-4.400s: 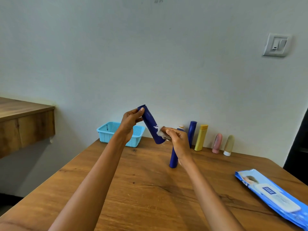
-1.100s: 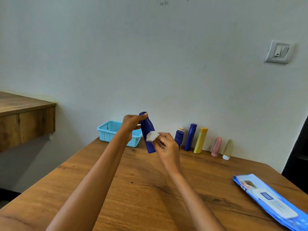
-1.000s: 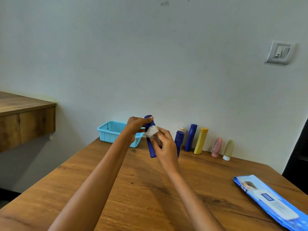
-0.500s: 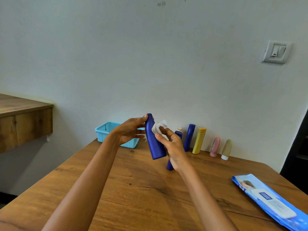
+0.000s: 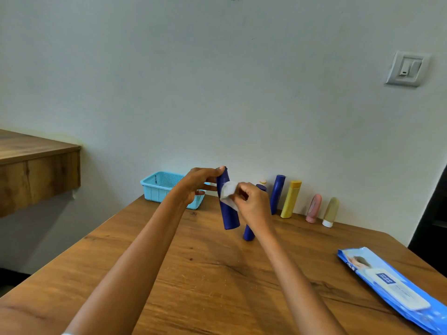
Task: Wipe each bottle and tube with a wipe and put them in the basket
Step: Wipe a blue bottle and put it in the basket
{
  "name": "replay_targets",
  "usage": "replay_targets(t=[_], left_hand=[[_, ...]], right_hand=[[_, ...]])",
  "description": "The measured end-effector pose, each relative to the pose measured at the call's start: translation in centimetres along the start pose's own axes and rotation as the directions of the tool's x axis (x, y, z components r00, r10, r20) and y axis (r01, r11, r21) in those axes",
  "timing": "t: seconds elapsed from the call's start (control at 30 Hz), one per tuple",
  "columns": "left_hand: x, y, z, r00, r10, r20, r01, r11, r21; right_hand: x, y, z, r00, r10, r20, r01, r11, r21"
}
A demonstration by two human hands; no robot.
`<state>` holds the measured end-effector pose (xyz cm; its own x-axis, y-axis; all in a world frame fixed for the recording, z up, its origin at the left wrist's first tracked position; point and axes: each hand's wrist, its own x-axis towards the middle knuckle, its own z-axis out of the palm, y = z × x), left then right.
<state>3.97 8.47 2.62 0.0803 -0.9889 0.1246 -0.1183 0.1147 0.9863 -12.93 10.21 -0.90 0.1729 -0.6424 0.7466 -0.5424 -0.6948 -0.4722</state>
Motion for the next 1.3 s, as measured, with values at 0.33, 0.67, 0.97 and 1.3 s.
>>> replay_targets(t=[0.33, 0.67, 0.97, 1.3], left_hand=[[-0.5, 1.0, 1.3, 0.997, 0.008, 0.078, -0.013, 0.998, 0.061], [-0.8, 0.9, 1.8, 0.999, -0.041, 0.032, 0.040, 0.998, 0.052], [-1.4, 1.0, 1.5, 0.999, 0.025, -0.019, -0.025, 0.999, 0.032], [-1.5, 1.3, 1.7, 0.995, 0.007, -0.095, -0.005, 1.000, 0.022]], right_hand=[[0.3, -0.9, -0.5, 0.987, -0.070, -0.142, 0.075, 0.997, 0.027], [0.1, -0.6, -0.1, 0.989, 0.012, -0.150, -0.014, 1.000, -0.013], [-0.9, -0.6, 0.1, 1.000, -0.024, -0.001, 0.024, 0.997, -0.069], [-0.9, -1.4, 0.4, 0.942, -0.337, 0.002, 0.316, 0.880, -0.354]])
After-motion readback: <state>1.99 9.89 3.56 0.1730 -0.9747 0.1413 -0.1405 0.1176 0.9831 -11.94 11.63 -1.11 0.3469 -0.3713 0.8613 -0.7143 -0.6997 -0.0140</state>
